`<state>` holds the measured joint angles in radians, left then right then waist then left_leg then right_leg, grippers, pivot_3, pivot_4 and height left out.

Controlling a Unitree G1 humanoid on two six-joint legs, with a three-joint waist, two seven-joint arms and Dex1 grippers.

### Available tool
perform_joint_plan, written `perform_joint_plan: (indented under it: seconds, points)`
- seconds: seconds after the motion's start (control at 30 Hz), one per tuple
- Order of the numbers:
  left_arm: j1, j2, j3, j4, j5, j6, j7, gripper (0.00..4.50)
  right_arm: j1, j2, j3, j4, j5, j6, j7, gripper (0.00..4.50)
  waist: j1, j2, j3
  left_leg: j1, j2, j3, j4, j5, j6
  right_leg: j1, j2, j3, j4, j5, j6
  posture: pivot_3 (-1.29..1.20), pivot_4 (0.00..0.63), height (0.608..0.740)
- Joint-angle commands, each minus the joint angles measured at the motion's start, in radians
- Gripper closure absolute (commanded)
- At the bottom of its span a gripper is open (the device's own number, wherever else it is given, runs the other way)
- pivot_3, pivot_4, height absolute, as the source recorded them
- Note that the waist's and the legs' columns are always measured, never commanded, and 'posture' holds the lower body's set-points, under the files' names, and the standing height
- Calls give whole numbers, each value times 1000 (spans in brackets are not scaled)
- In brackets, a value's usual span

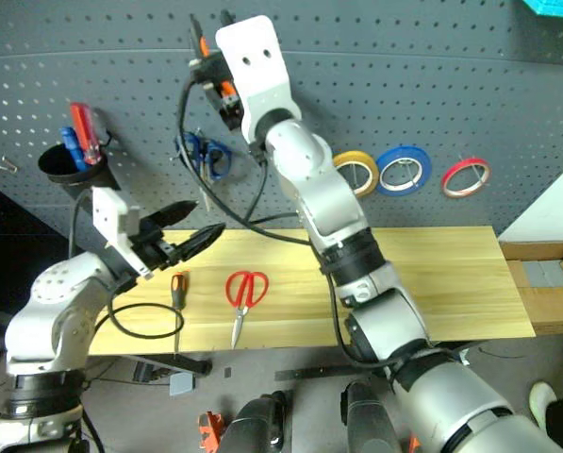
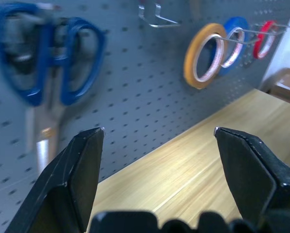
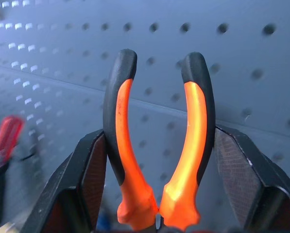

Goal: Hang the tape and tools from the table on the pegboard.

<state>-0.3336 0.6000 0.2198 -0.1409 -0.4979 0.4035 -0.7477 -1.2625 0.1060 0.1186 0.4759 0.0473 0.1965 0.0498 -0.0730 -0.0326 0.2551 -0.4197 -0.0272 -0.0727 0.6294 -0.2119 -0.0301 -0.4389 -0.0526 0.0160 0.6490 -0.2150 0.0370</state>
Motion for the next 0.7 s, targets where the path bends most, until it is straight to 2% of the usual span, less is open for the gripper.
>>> perform_joint_plan:
  seconds: [0.03, 0.33, 0.7]
  points:
    - [-57, -11, -24, 9, 27, -37, 12, 583, -76, -31, -34, 143, -45, -201, -32, 1716, 2, 0, 0, 0, 0, 1, 0, 0, 0, 0, 0, 0, 0, 0, 0, -3, 199, 740]
    - [-136, -50, -69, 73, 68, -84, 20, 583, -113, -79, -72, 407, -67, -393, -64, 1716, 16, 0, 0, 2, 1, 4, 1, 3, -2, 1, 1, 0, 3, 1, -2, 7, 206, 740]
    - [-234, -112, -97, 190, 125, -180, 39, 583, -38, -59, -78, 478, -75, -452, -111, 1716, 25, -1, 0, 3, 0, 3, 3, 8, -3, 2, 1, 0, 10, 1, -2, 0, 206, 740]
